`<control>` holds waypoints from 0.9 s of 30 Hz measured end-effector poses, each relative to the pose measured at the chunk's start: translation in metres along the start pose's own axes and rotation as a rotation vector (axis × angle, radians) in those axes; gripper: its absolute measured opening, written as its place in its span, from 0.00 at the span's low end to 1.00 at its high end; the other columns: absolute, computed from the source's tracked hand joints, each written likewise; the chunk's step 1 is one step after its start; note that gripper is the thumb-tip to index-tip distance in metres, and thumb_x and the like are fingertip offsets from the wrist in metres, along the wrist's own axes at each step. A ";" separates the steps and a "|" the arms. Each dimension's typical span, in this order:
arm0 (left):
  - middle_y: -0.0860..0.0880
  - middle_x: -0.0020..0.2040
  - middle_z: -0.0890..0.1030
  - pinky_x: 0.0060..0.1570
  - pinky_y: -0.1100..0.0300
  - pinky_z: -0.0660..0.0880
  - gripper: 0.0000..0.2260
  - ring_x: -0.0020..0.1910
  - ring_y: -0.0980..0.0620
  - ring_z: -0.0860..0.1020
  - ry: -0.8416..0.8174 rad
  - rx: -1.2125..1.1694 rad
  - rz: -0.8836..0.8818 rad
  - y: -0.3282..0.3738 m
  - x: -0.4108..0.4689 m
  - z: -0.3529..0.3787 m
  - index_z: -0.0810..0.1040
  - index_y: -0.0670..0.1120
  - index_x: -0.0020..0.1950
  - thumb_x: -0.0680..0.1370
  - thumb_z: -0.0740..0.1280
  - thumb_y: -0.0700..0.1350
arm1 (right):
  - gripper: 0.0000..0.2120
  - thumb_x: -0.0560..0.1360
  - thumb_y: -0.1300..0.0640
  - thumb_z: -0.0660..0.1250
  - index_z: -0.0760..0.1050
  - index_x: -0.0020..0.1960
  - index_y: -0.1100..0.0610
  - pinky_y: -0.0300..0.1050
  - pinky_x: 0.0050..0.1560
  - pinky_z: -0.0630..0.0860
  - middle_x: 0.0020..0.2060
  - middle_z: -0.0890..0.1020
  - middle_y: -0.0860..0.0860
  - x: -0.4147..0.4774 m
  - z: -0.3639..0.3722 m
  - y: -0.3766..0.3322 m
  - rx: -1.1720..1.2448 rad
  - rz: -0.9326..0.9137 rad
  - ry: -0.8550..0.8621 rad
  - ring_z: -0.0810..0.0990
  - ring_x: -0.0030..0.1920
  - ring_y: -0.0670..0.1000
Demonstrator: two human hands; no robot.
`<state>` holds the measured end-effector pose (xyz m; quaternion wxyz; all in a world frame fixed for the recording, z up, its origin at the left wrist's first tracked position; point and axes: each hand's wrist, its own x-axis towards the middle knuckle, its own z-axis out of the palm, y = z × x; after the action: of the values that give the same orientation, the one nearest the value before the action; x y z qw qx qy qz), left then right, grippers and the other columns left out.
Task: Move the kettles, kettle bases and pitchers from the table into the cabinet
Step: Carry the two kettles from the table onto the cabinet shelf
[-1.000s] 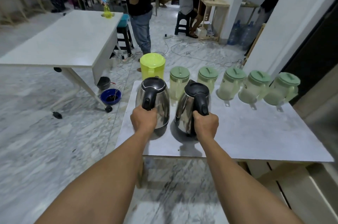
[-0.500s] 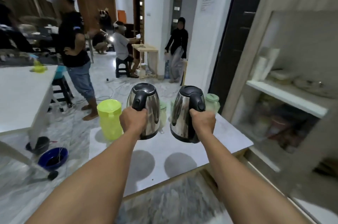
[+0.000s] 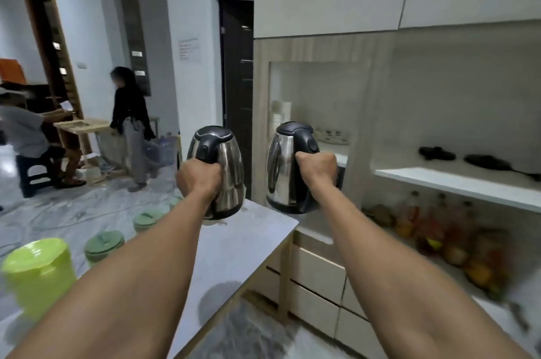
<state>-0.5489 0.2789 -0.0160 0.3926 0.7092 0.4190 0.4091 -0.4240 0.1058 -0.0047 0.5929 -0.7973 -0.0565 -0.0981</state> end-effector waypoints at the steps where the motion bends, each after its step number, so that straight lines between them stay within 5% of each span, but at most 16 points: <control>1: 0.39 0.44 0.83 0.46 0.52 0.77 0.12 0.46 0.37 0.80 -0.020 -0.016 0.008 0.009 -0.004 0.007 0.84 0.40 0.49 0.70 0.69 0.44 | 0.13 0.66 0.51 0.71 0.81 0.42 0.61 0.47 0.42 0.76 0.44 0.84 0.59 0.004 -0.013 0.001 -0.006 0.003 0.020 0.81 0.46 0.61; 9: 0.40 0.45 0.83 0.45 0.55 0.76 0.11 0.44 0.39 0.79 -0.215 -0.132 0.061 0.080 -0.059 0.075 0.83 0.39 0.47 0.70 0.69 0.44 | 0.16 0.65 0.51 0.70 0.82 0.45 0.62 0.45 0.39 0.70 0.41 0.84 0.58 0.032 -0.123 0.020 -0.060 0.028 0.232 0.80 0.44 0.60; 13: 0.40 0.43 0.82 0.46 0.54 0.78 0.11 0.45 0.38 0.80 -0.315 -0.131 0.123 0.119 -0.092 0.116 0.82 0.37 0.47 0.70 0.69 0.42 | 0.13 0.63 0.51 0.69 0.79 0.39 0.61 0.43 0.30 0.66 0.36 0.81 0.55 0.051 -0.184 0.033 -0.024 0.042 0.310 0.78 0.37 0.57; 21: 0.40 0.46 0.82 0.46 0.55 0.75 0.10 0.47 0.38 0.79 -0.430 -0.173 0.187 0.185 -0.153 0.194 0.83 0.39 0.49 0.70 0.69 0.41 | 0.09 0.64 0.53 0.69 0.73 0.32 0.58 0.44 0.31 0.66 0.31 0.77 0.53 0.091 -0.282 0.055 -0.059 0.052 0.422 0.74 0.33 0.55; 27: 0.44 0.39 0.77 0.40 0.57 0.69 0.04 0.39 0.43 0.73 -0.486 -0.176 0.214 0.227 -0.187 0.250 0.79 0.42 0.43 0.70 0.70 0.42 | 0.11 0.61 0.50 0.69 0.77 0.33 0.58 0.52 0.38 0.79 0.32 0.82 0.56 0.136 -0.337 0.077 -0.083 0.040 0.494 0.83 0.38 0.61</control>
<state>-0.3181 -0.0237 0.0518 0.4963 0.7899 0.1980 0.3009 -0.3054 -0.2425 0.0474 0.5573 -0.7738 0.1098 -0.2803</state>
